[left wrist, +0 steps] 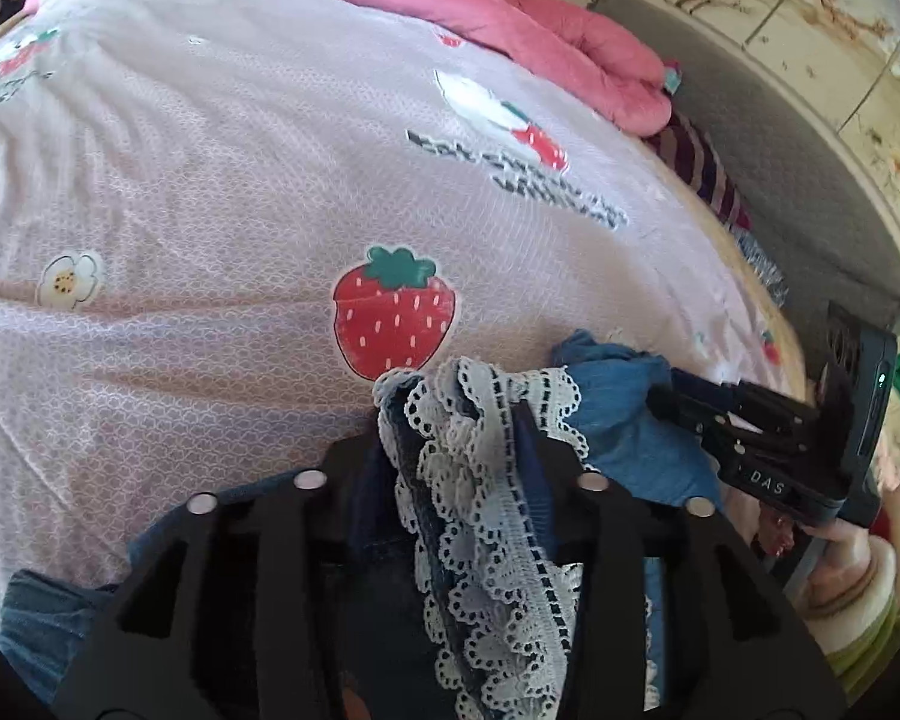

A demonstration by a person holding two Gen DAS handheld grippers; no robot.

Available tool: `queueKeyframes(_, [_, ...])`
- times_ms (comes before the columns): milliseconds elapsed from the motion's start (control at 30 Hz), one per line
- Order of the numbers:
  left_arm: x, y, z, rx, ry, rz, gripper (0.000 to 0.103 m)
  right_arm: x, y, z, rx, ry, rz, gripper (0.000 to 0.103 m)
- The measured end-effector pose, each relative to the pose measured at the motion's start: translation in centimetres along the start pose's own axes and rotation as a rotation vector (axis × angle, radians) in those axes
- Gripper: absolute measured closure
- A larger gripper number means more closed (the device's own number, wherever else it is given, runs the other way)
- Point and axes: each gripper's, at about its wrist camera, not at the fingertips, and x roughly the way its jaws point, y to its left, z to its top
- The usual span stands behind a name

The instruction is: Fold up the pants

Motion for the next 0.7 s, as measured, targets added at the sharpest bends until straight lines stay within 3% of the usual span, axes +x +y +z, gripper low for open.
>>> queueKeyframes(67, [-2.3,-0.5,-0.1,0.008,-0.058,-0.017,0.046,-2.4,0.2,-0.5,-0.015,-0.057,0.029,0.059])
queueKeyframes(200, [-6.3,-1.8,-1.9,0.023,-0.129,-0.014,0.035,-6.4,1.7,-2.6,-0.051,-0.111,0.122,0.051])
queueKeyframes(333, [-8.7,-3.6,-5.5,0.048,-0.146,-0.027,0.035,-8.8,4.2,-6.4,-0.12,-0.105,0.225,0.051])
queueKeyframes(433, [-9.1,-5.4,-8.0,0.07,-0.125,-0.095,0.036,-9.0,5.9,-9.0,-0.17,-0.066,0.281,0.052])
queueKeyframes(533, [-8.3,-7.0,-10.0,0.108,-0.096,-0.129,0.041,-8.1,6.7,-11.1,-0.219,-0.003,0.245,0.06])
queueKeyframes(600, [-7.1,-7.9,-11.0,0.122,-0.066,-0.103,0.041,-6.9,6.4,-12.1,-0.224,0.045,0.195,0.061])
queueKeyframes(633, [-6.3,-8.4,-11.5,0.148,-0.052,-0.05,0.041,-6.4,5.9,-12.6,-0.199,0.065,0.188,0.061])
queueKeyframes(700, [-5.1,-8.5,-12.2,0.154,-0.025,-0.026,0.041,-6.3,5.2,-13.0,-0.163,0.05,0.211,0.062])
